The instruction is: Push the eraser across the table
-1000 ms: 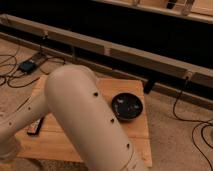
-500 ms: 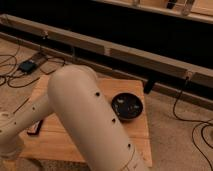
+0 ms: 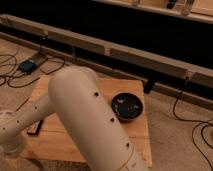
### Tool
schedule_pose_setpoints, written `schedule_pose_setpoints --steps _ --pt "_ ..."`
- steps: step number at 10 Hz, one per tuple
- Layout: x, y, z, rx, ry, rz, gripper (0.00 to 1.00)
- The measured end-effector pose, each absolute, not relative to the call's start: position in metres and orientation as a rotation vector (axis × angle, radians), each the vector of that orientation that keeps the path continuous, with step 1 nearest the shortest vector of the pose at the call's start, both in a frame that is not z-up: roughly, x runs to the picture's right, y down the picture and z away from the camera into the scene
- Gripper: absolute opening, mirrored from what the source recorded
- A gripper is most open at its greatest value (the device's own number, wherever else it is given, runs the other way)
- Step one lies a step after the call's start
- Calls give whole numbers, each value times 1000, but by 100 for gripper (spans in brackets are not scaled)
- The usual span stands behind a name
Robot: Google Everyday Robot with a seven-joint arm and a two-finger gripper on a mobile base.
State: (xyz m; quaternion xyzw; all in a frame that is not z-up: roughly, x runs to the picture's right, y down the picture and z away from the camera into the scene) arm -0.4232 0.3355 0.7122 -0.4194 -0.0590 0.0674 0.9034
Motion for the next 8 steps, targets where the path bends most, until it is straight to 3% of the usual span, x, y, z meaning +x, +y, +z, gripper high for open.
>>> schedule_pose_setpoints --steps 8 --pt "-424 316 749 -858 -134 135 65"
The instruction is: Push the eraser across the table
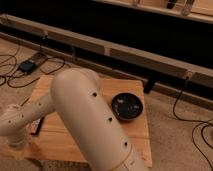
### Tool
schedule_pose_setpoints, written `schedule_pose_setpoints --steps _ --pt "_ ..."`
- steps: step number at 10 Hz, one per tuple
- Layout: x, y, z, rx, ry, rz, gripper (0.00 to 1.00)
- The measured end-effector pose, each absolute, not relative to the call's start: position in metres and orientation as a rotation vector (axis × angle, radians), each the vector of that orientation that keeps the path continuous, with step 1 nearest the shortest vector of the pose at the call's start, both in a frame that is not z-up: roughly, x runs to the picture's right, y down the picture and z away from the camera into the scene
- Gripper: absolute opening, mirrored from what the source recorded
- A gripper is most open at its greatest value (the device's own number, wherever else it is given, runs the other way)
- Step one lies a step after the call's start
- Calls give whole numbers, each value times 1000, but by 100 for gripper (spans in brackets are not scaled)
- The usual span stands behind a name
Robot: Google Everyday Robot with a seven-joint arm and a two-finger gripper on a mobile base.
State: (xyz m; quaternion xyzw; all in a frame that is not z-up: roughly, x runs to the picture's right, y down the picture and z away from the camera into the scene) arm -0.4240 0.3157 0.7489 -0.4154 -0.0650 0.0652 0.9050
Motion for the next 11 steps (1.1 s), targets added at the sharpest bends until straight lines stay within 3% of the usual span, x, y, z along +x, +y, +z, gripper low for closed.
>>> schedule_pose_setpoints --steps 11 --pt "-409 254 805 -754 -155 164 65"
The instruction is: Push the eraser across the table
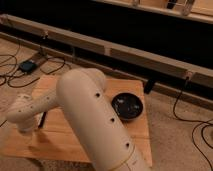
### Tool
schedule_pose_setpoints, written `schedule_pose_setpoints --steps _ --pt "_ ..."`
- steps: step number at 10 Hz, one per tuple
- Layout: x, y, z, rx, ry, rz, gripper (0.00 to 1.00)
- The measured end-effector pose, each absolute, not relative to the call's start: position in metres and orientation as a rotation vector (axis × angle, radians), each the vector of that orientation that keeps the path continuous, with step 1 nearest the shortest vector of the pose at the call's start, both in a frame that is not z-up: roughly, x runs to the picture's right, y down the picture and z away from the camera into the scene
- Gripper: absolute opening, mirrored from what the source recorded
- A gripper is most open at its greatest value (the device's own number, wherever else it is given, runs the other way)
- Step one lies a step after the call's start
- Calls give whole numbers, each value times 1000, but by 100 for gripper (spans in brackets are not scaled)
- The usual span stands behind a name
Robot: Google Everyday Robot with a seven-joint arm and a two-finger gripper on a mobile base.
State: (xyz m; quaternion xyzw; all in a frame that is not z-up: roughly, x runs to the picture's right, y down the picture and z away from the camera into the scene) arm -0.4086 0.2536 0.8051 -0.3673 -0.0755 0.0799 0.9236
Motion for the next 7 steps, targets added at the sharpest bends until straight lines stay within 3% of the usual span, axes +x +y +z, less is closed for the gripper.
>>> schedule_pose_setpoints --steps 7 --pt "-407 218 828 -720 -171 135 65"
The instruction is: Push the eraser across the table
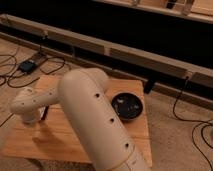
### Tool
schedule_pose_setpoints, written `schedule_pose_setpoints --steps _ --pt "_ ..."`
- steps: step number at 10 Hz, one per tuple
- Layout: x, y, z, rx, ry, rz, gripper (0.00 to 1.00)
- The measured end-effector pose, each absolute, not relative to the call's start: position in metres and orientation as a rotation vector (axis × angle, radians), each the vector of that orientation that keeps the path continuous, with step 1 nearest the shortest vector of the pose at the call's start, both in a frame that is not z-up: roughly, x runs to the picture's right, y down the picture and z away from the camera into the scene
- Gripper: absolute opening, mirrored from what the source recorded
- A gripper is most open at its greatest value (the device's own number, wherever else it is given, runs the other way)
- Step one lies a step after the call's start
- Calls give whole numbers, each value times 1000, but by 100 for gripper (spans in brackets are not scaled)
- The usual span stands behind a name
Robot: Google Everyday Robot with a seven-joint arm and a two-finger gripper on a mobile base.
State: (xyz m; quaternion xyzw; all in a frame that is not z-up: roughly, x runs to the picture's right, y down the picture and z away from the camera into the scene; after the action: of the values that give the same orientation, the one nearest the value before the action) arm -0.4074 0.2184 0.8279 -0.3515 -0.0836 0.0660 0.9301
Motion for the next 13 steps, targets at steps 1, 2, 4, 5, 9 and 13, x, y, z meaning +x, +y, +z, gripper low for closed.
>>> schedule_pose_setpoints --steps 1,2,4,5,9,13 --pt "-407 216 830 -719 -173 133 65" --pt "-405 212 835 -718 -171 130 65" --pt "-403 206 843 -718 -173 123 65" --pt "-401 204 847 -719 -172 121 65" --pt "-390 184 864 -701 -166 114 65" --pt "-392 159 875 -672 -178 104 65"
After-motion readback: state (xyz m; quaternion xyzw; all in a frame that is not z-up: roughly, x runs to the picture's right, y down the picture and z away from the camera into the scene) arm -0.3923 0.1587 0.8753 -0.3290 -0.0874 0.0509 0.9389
